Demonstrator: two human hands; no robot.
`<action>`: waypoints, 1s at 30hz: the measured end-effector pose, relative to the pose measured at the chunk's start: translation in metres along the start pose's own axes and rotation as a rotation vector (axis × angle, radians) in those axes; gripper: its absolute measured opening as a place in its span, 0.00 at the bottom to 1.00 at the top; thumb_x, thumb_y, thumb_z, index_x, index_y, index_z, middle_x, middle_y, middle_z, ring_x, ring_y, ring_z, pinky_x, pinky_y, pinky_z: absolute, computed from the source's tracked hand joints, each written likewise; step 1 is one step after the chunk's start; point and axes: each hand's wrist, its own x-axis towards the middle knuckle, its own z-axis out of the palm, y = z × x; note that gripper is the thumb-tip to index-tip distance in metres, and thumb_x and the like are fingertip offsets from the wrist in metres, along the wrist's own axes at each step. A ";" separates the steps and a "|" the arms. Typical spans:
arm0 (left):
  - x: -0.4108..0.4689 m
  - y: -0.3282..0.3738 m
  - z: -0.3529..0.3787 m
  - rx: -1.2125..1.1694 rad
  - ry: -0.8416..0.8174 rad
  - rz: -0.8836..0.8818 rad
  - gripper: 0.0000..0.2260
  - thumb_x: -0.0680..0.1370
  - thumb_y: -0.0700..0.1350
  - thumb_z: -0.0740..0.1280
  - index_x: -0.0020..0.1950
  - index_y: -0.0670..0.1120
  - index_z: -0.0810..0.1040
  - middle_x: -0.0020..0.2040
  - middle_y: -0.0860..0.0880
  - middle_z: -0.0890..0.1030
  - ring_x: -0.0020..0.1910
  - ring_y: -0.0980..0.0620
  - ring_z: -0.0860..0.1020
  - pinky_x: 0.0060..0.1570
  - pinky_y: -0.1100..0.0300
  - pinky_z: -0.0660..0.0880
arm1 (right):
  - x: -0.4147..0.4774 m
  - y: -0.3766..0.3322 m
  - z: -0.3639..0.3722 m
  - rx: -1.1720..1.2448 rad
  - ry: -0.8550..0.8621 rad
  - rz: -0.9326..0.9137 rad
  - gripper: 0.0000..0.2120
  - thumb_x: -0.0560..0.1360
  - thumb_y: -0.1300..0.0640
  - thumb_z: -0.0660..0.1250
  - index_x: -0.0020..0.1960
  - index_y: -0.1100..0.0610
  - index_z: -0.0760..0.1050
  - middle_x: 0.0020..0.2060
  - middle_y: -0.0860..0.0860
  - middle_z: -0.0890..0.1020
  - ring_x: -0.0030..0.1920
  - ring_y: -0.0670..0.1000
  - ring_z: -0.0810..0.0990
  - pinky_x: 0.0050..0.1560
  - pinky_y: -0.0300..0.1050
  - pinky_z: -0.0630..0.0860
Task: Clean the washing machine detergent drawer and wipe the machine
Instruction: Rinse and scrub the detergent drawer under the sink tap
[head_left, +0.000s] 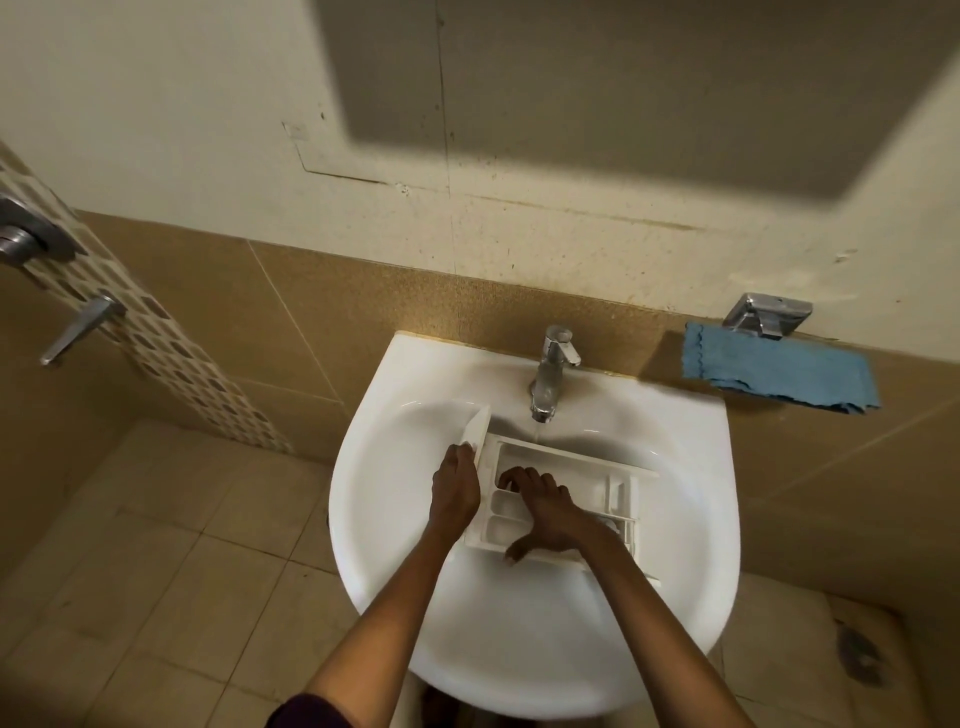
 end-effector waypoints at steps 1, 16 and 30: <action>-0.001 0.001 -0.001 0.000 0.003 -0.005 0.15 0.82 0.47 0.47 0.51 0.41 0.70 0.51 0.40 0.75 0.47 0.45 0.70 0.48 0.56 0.64 | -0.001 0.004 -0.004 0.025 -0.036 -0.016 0.44 0.62 0.51 0.79 0.70 0.52 0.59 0.66 0.51 0.65 0.65 0.53 0.63 0.62 0.47 0.62; -0.001 0.002 0.000 -0.002 0.015 0.014 0.15 0.82 0.48 0.48 0.48 0.41 0.70 0.44 0.44 0.74 0.46 0.44 0.71 0.46 0.55 0.63 | 0.011 0.013 -0.041 1.718 0.238 0.480 0.15 0.80 0.67 0.51 0.44 0.65 0.75 0.25 0.56 0.82 0.32 0.53 0.82 0.33 0.40 0.79; -0.001 0.002 0.000 0.003 0.010 0.004 0.18 0.82 0.50 0.49 0.57 0.40 0.72 0.48 0.44 0.75 0.47 0.46 0.71 0.48 0.57 0.63 | 0.026 0.003 -0.062 2.042 0.257 0.467 0.13 0.77 0.68 0.49 0.43 0.66 0.71 0.28 0.58 0.76 0.34 0.50 0.70 0.30 0.40 0.71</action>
